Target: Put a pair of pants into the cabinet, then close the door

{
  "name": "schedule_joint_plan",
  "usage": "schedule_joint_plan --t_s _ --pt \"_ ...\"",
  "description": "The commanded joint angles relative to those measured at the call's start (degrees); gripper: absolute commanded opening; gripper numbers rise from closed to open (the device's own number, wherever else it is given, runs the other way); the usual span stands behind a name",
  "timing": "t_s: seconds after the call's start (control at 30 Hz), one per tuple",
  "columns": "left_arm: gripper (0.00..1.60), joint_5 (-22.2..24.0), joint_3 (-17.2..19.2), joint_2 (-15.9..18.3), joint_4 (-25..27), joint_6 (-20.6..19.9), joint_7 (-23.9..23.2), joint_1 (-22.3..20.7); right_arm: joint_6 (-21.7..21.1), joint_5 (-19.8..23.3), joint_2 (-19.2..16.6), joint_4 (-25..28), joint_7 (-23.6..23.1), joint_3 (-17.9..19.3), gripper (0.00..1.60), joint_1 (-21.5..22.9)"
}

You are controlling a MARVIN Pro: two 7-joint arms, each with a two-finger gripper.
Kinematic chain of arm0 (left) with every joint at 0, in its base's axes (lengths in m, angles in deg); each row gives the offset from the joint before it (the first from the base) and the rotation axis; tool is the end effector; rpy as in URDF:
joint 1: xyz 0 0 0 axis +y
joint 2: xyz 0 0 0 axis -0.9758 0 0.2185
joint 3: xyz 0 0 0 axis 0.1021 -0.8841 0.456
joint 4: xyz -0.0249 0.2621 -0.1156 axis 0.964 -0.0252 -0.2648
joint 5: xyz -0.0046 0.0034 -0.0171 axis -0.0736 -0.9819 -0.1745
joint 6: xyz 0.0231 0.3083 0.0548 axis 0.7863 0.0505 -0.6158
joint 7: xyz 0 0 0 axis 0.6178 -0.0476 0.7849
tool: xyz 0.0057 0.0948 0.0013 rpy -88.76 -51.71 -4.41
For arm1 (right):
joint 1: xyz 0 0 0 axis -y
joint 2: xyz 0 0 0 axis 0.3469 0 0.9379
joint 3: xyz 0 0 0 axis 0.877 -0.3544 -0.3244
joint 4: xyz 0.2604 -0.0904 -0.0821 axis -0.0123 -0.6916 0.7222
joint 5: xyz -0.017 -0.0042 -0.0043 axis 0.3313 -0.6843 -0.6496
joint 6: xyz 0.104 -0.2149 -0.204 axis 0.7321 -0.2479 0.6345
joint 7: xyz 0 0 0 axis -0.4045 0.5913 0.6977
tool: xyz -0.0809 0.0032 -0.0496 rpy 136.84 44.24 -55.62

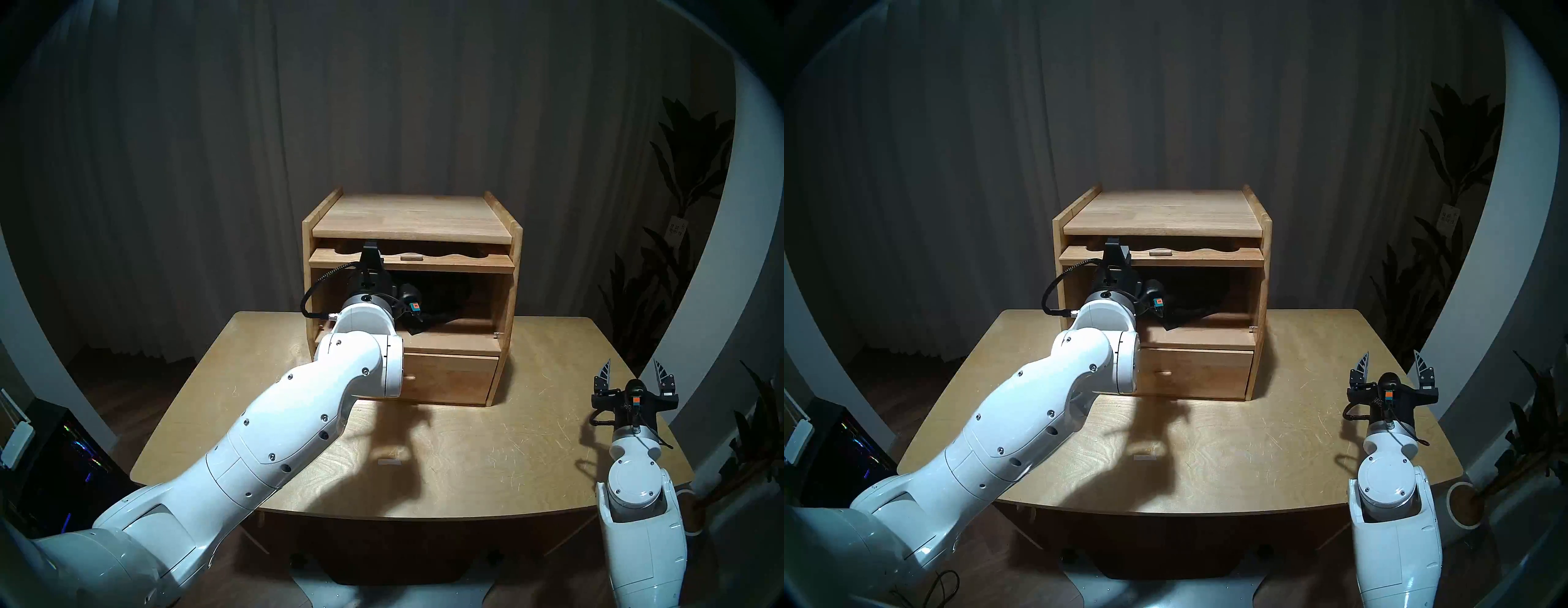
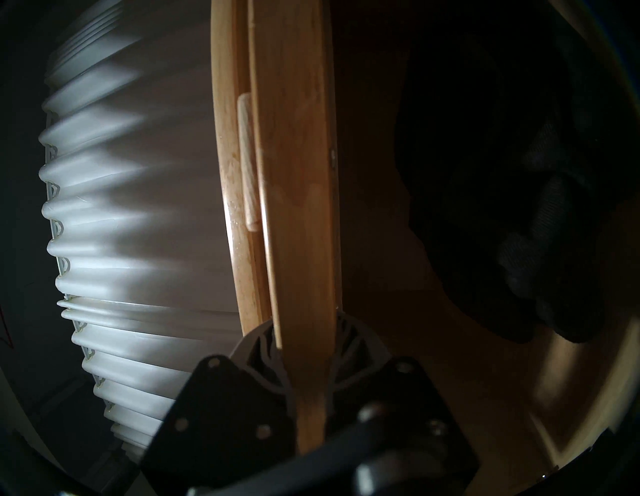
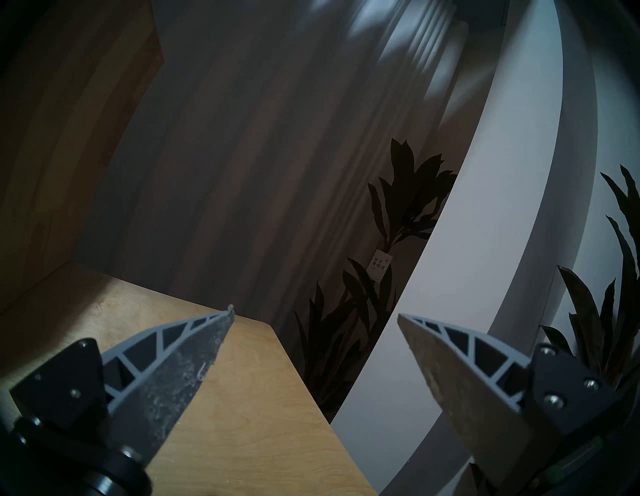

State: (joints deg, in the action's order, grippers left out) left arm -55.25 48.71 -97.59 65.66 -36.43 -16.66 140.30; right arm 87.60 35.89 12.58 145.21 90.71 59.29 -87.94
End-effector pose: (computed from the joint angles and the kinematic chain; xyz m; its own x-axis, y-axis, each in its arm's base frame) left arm 0.4350 -0.1376 -0.1420 -0.0135 -0.9988 -0.0471 0.1237 0.0451 -0.9913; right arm 0.3137 -0.1696 -0.2877 0.0668 0.4737 0.8782 -0.4664 -0.7632 0.4471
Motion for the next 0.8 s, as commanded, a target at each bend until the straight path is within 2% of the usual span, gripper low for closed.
schedule_joint_plan --t_s 0.0,0.2,0.3,0.53,0.77 --pt "0.0 -1.96 -1.15 1.13 5.94 -3.12 -1.91 2.91 -0.54 -0.16 -0.2 1.38 0.05 0.14 1.6 0.51" --pt "0.0 -5.23 -1.66 3.39 9.53 -6.48 -4.39 3.72 -0.36 -0.11 -0.12 1.01 0.01 0.19 1.6 0.06" --pt "0.0 -6.05 -1.49 3.98 9.66 -7.13 -5.84 3.28 -0.41 -0.06 -0.09 0.9 -0.08 0.22 1.6 0.06" --pt "0.0 -8.99 -1.32 6.11 13.8 -9.42 -7.37 4.56 -0.31 -0.07 0.13 1.05 -0.09 0.24 1.6 -0.32" --pt "0.0 -10.52 -1.44 6.86 16.46 -9.68 -8.63 4.61 0.01 -0.06 0.01 0.65 -0.29 0.18 1.6 -0.16"
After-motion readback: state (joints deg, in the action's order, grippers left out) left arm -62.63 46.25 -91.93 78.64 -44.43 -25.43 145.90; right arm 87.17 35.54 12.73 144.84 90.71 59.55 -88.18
